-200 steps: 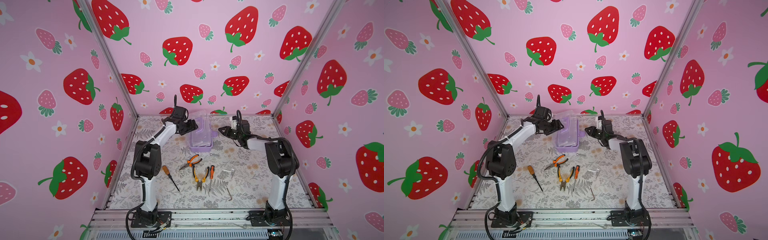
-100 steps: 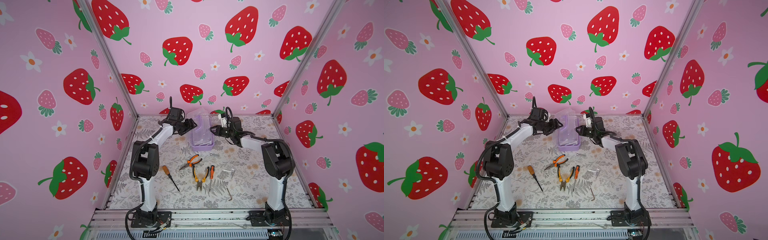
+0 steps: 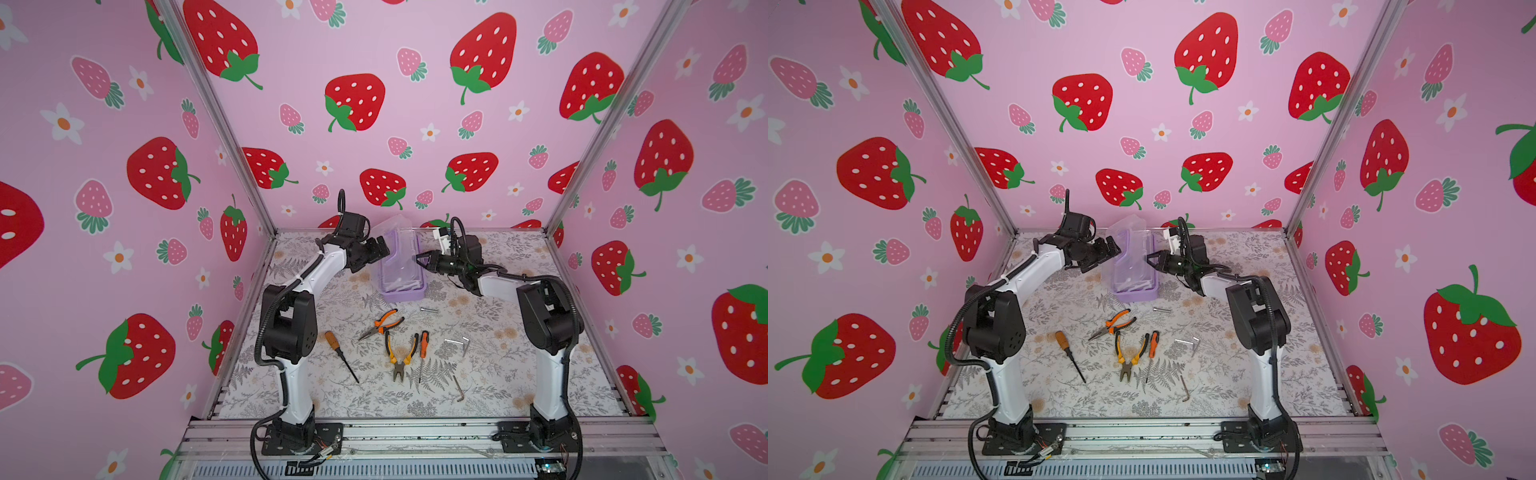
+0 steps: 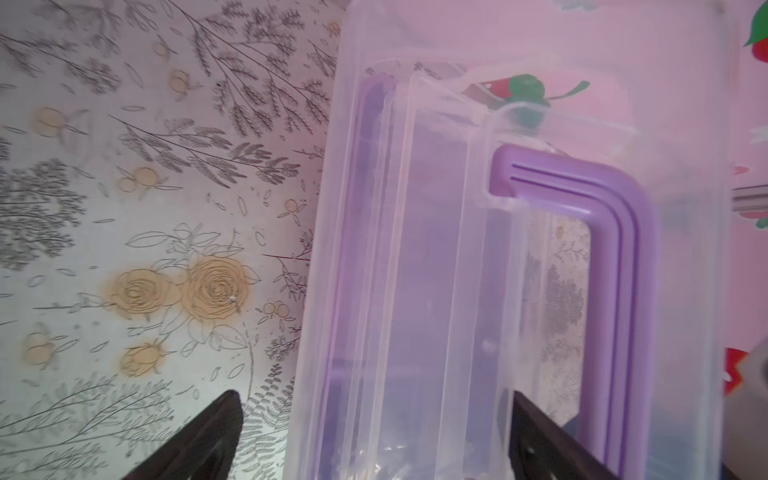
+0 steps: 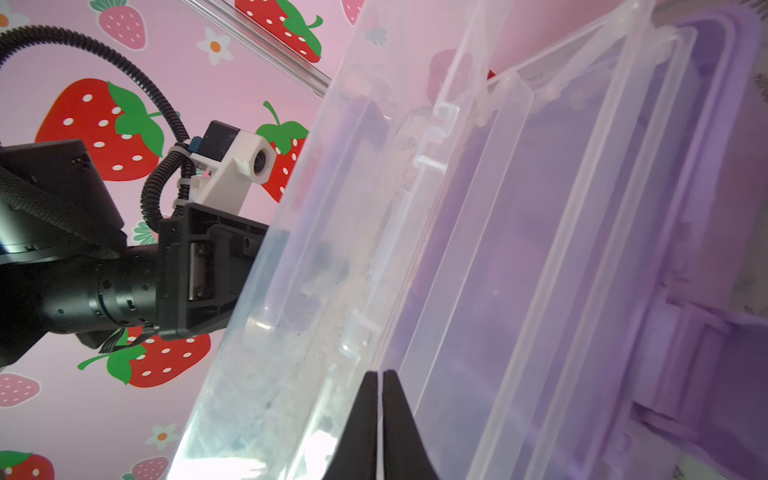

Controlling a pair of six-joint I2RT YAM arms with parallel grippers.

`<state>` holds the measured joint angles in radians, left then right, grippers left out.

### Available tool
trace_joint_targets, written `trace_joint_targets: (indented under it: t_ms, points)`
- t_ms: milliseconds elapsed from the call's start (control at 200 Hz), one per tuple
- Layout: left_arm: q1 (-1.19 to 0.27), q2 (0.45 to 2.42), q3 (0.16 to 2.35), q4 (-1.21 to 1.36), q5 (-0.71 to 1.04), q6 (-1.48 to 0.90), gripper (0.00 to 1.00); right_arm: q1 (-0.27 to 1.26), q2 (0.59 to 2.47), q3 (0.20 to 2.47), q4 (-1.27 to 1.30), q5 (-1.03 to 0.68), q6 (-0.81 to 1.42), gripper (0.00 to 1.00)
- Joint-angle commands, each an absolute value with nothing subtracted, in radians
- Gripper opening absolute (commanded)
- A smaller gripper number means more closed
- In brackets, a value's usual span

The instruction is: Pack the tool kit

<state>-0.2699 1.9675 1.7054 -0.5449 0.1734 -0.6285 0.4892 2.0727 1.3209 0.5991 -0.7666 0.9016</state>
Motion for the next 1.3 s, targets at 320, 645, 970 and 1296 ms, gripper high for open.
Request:
trace_joint_targets:
  t_ms: [320,645,970,1296]
  points:
    - [-0.361,1.728,1.667,-0.589,-0.139,-0.56,0.99,0.507,2.089,1.34,0.721,-0.813,0.977,0.09]
    - [-0.454,1.696,1.639,-0.675,-0.19,-0.445,0.99,0.507,2.08,1.332,0.714,-0.815,0.966,0.14]
    - [-0.371,1.856,1.715,-0.657,-0.001,-0.391,0.99,0.42,1.968,1.194,0.627,-0.768,0.885,0.48]
    - [-0.337,2.082,1.971,-0.702,0.209,-0.291,0.99,0.381,1.963,1.166,0.543,-0.769,0.805,0.73]
